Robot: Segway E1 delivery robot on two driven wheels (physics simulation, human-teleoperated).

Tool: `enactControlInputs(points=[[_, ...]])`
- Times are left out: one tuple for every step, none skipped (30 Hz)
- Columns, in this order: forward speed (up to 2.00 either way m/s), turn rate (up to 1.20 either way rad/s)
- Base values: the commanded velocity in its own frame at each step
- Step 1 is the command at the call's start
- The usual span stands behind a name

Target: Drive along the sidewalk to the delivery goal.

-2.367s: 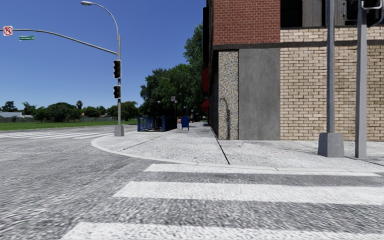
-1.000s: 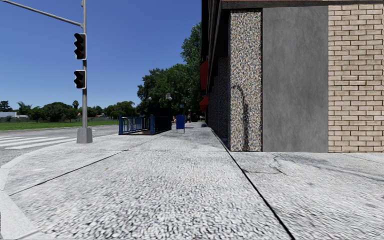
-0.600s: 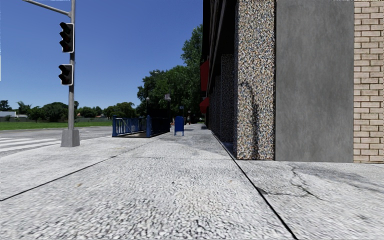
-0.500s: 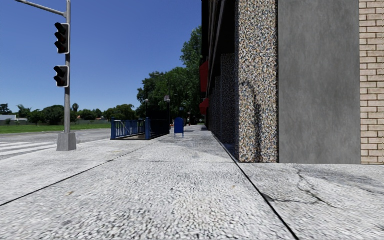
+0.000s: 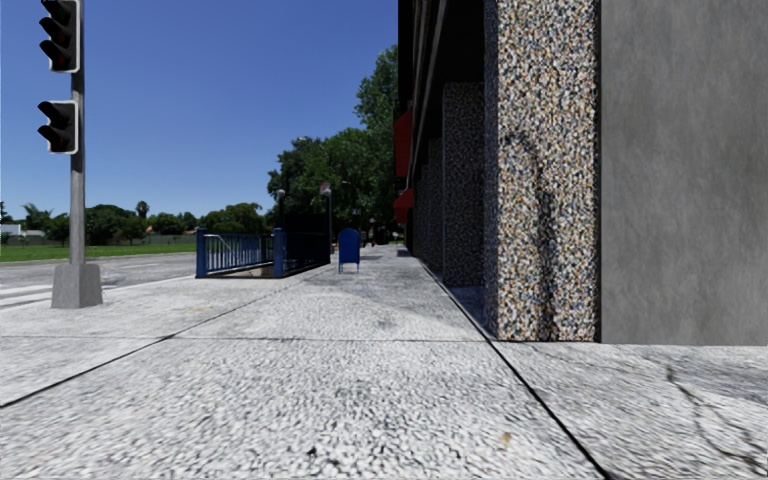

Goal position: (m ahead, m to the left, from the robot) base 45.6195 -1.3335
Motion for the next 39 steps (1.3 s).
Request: enactControlInputs(points=[[1.75, 0.0], [1.75, 0.0], [1.75, 0.0], [1.75, 0.0], [1.75, 0.0], [1.75, 0.0], [2.0, 0.0], [2.0, 0.0], [2.0, 0.0], [2.0, 0.0], [2.0, 0.0], [2.0, 0.0], [2.0, 0.0], [2.0, 0.0], [2.0, 0.0], [2.0, 0.0], [2.0, 0.0], [2.0, 0.0], [2.0, 0.0], [2.0, 0.0], [2.0, 0.0], [2.0, 0.0], [2.0, 0.0], [2.0, -0.05], [2.0, -0.11], [2.0, -0.11], [2.0, -0.13], [2.0, -0.13], [2.0, -0.14], [2.0, -0.14], [2.0, -0.14], [2.0, -0.14], [2.0, -0.14], [2.0, -0.14], [2.0, -0.14], [2.0, -0.14], [2.0, -0.14], [2.0, 0.0], [2.0, 0.0]])
